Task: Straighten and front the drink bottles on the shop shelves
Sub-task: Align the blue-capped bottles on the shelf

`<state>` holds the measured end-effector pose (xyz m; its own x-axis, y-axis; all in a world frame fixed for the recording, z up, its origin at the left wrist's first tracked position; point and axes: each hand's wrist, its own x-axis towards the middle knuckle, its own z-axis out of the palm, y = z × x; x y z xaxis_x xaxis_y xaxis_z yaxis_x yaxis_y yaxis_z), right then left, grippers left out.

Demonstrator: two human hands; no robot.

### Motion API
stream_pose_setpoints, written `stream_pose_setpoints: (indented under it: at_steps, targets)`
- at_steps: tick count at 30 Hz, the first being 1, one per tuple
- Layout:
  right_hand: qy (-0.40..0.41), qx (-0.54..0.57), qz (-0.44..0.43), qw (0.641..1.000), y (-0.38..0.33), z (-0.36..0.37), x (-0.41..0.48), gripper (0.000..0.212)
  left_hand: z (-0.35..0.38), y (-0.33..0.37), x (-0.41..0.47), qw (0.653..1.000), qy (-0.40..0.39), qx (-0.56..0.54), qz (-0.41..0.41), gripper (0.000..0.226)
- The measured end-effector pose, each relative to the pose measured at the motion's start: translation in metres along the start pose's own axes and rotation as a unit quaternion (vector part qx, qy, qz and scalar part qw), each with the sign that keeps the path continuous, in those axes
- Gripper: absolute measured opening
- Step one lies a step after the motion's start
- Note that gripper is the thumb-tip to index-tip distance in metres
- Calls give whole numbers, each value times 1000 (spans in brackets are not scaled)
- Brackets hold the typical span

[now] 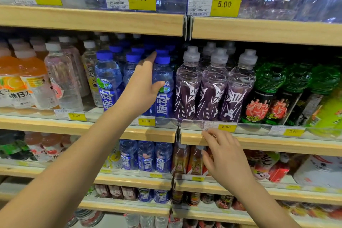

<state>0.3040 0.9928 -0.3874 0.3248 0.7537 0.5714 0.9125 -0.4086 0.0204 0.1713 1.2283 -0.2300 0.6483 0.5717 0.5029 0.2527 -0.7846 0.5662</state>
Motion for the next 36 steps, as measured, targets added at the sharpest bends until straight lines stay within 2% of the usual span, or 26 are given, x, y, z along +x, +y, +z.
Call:
stream_pose_setpoints:
  at_steps: [7,11,16,22,25,31,36]
  targets:
    - [-4,20,18,1000,1,-1,6,41,8,1,-19,996,48,49,62,77]
    - [-2,36,25,999,2,-2,7,36,16,-5,-37,993,29,74,88,77]
    - [-6,55,33,998,5,-1,9,37,23,-10,-55,994,-10,86,71,85]
    - [-1,181,87,980,10,-2,6,32,32,-8,-83,995,-21,72,59,77]
    - [-24,208,71,975,14,-8,3,35,42,-4,-99,996,-18,67,53,72]
    - [-37,221,58,973,26,-24,-16,41,83,14,-135,995,-56,67,52,68]
    - [-34,231,61,970,53,-32,-38,43,109,26,-151,995,-56,68,45,64]
